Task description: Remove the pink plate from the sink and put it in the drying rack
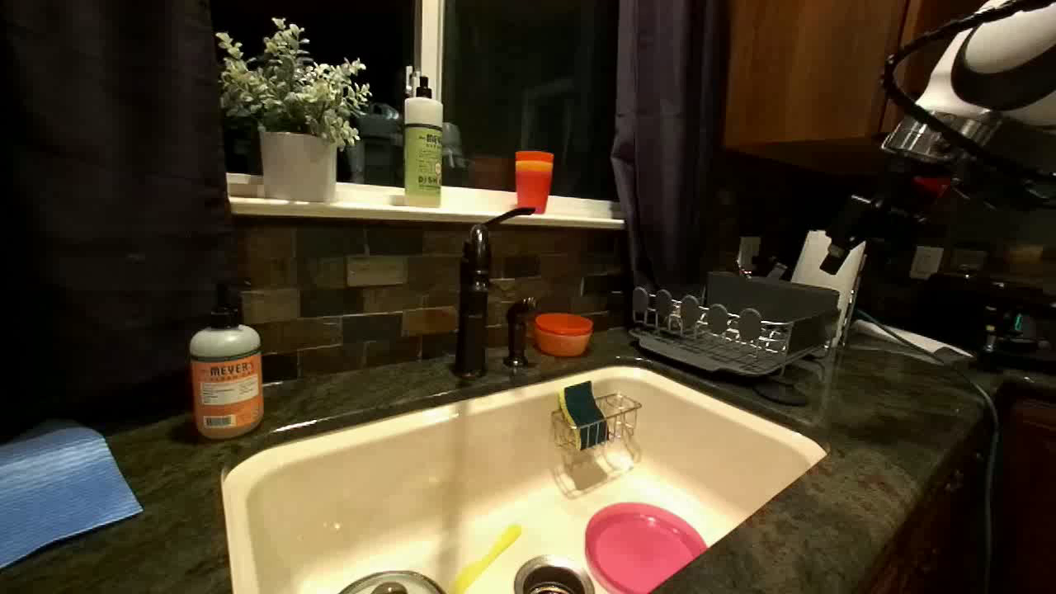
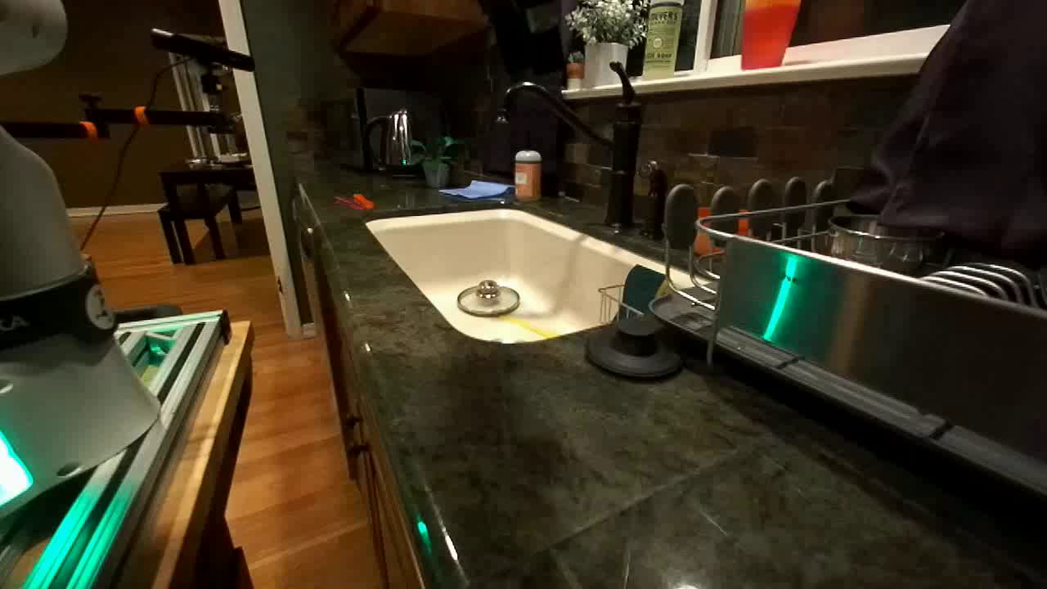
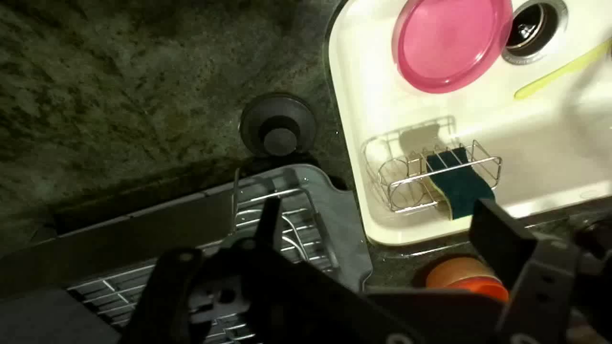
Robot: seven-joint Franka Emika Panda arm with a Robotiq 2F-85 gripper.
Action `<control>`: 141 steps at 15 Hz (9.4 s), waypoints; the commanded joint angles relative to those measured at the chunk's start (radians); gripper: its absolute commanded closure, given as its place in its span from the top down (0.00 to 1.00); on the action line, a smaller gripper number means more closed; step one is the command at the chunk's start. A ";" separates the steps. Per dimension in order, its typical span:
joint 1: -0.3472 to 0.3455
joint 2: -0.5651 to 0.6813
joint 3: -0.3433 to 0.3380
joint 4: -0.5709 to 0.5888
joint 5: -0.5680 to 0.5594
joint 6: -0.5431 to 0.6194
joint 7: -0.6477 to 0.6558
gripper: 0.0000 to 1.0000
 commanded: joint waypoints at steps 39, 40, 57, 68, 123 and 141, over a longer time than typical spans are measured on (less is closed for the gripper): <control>0.183 0.591 0.307 0.085 0.015 0.365 0.131 1.00; 0.192 0.622 0.301 0.096 0.026 0.390 0.099 1.00; 0.102 1.129 0.359 0.427 0.067 0.435 -0.264 1.00; 0.162 1.323 0.280 0.431 -0.022 0.657 -0.041 1.00; 0.325 0.719 0.300 0.437 -0.444 -0.281 0.290 0.01; 0.295 0.604 0.391 0.496 -0.864 -0.471 0.274 0.01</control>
